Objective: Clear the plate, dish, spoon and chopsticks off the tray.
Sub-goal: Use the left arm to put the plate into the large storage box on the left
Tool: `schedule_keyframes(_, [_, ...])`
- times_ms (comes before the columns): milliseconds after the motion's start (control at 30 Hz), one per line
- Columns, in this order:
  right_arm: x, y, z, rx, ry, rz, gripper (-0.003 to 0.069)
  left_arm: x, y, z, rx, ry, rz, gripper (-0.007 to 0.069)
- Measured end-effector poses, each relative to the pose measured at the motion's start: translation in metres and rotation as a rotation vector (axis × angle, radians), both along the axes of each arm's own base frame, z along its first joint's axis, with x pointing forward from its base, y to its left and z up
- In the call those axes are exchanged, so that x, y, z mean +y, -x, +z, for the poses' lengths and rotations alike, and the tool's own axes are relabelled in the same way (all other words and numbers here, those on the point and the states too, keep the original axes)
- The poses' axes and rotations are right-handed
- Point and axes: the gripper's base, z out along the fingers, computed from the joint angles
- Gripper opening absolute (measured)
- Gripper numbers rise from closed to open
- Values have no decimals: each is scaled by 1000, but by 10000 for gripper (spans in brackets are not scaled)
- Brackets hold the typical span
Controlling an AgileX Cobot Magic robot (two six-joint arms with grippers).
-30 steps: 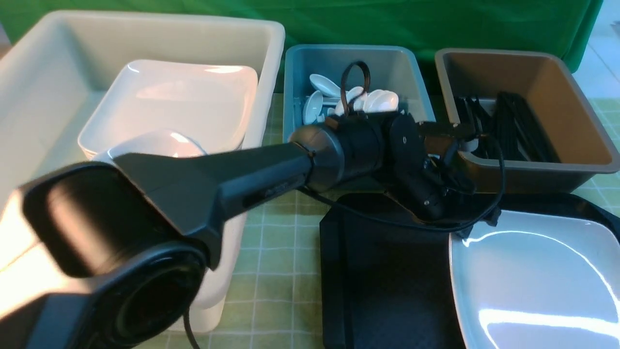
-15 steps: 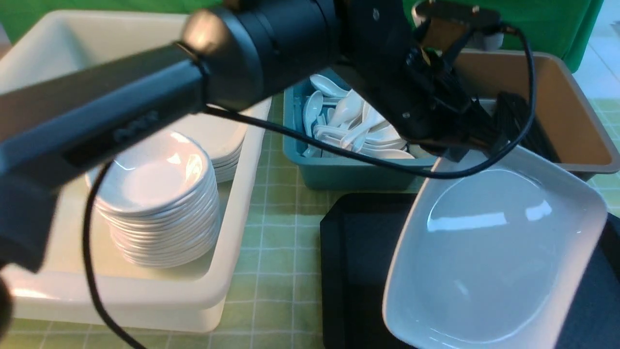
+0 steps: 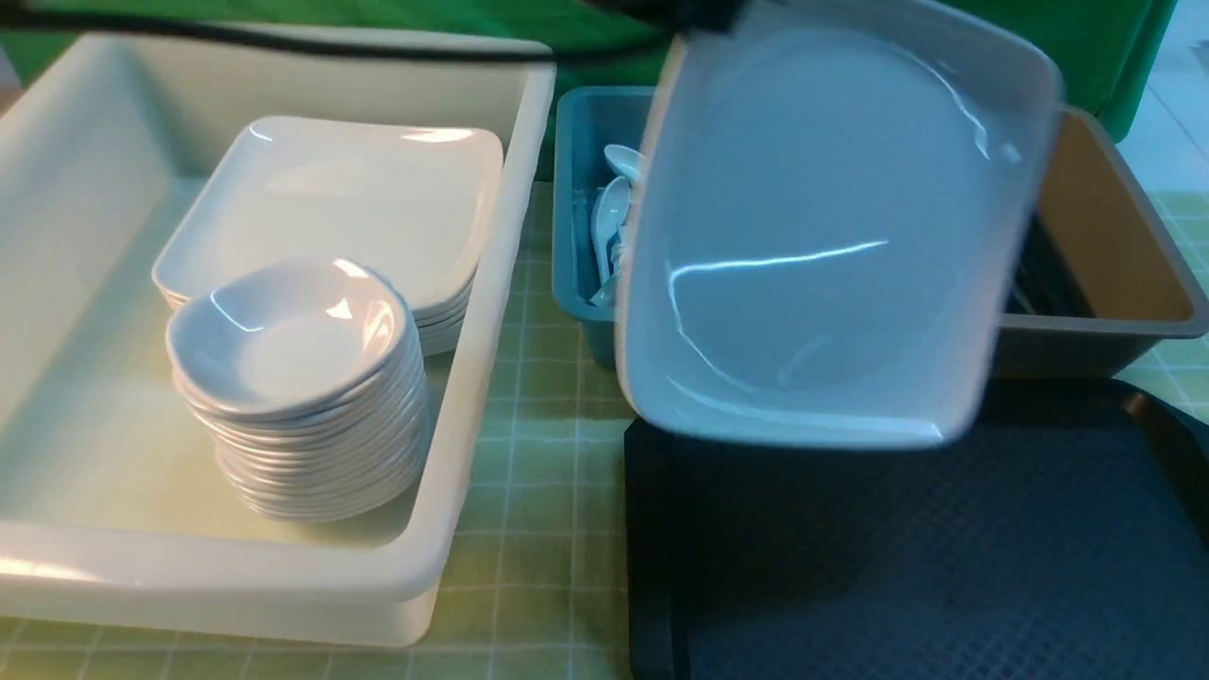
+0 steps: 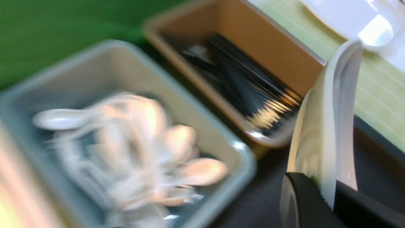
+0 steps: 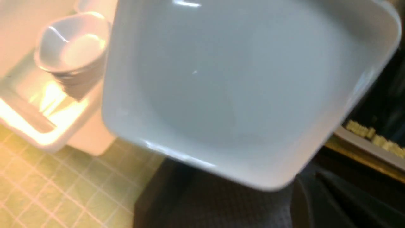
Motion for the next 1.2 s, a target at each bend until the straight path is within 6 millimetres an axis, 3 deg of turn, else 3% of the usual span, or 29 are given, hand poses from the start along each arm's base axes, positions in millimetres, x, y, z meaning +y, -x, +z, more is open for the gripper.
schedule_keyframes(33, [6, -7, 2, -1, 0, 34, 0, 21, -6, 6, 1, 29, 59, 3])
schedule_keyframes(67, [8, -8, 2, -1, 0, 45, 0, 29, -8, 7, -1, 35, 80, 3])
schedule_keyframes(133, [24, -21, 9, -14, 0, 117, 0, 72, -20, 14, 4, 95, 195, 3])
schedule_keyframes(167, [27, -23, 10, -18, 0, 131, 0, 81, -22, 15, 7, 109, 216, 3])
schedule_keyframes(267, [59, -38, 20, -46, -11, 245, 0, 151, -38, 14, 33, 230, 399, 3])
schedule_keyframes(367, [83, -52, 26, -64, -20, 290, 0, 209, -47, -3, 60, 338, 561, 3])
schedule_keyframes(500, [108, -70, 30, -86, -16, 305, 0, 260, -51, -39, 89, 451, 743, 3])
schedule_keyframes(567, [114, -73, 31, -93, -18, 314, 0, 268, -52, -50, 96, 471, 783, 3])
schedule_keyframes(633, [131, -85, 26, -93, -4, 341, 0, 280, -53, -81, 120, 532, 877, 3])
schedule_keyframes(767, [157, -103, 17, -88, 32, 372, 0, 286, -54, -121, 151, 630, 995, 3])
schedule_keyframes(967, [175, -117, 9, -65, 37, 387, 0, 280, -59, -151, 182, 685, 1071, 3])
schedule_keyframes(1200, [176, -117, 11, -67, 29, 381, 0, 263, -69, -170, 223, 699, 1080, 4])
